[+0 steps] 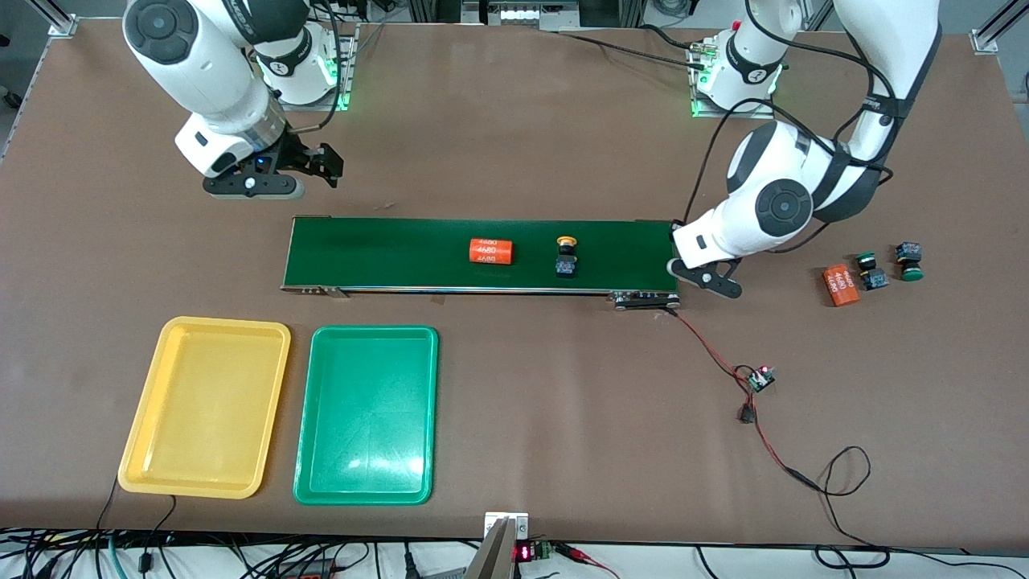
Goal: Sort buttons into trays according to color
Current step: 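Place the button on the belt while the right gripper moves toward the belt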
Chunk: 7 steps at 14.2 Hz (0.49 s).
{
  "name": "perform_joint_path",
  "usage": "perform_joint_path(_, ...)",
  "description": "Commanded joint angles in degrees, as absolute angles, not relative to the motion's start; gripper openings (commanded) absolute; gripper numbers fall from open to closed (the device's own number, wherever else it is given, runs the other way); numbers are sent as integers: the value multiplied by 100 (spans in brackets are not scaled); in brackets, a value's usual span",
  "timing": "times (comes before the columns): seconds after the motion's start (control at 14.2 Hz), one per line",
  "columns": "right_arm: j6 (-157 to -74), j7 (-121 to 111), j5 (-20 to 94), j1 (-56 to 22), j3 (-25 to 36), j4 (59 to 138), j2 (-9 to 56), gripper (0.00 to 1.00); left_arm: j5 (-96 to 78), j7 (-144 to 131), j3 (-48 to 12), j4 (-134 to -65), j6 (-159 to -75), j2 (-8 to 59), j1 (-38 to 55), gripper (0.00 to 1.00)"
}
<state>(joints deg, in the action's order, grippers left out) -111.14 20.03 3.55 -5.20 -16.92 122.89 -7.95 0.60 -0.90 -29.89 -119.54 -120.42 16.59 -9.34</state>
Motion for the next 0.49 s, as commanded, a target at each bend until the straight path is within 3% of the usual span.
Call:
perform_joint_path(0.0, -11215, 2048, 255, -545, -1758, 12287, -677, 100, -158, -447, -2971, -12032, -12041, 1608, -765, 0)
perform_joint_path(0.42, -11259, 2048, 255, -589, -1837, 12278, -598, 100, -158, -598, -2962, -12251, -12638, 1845, -633, 0)
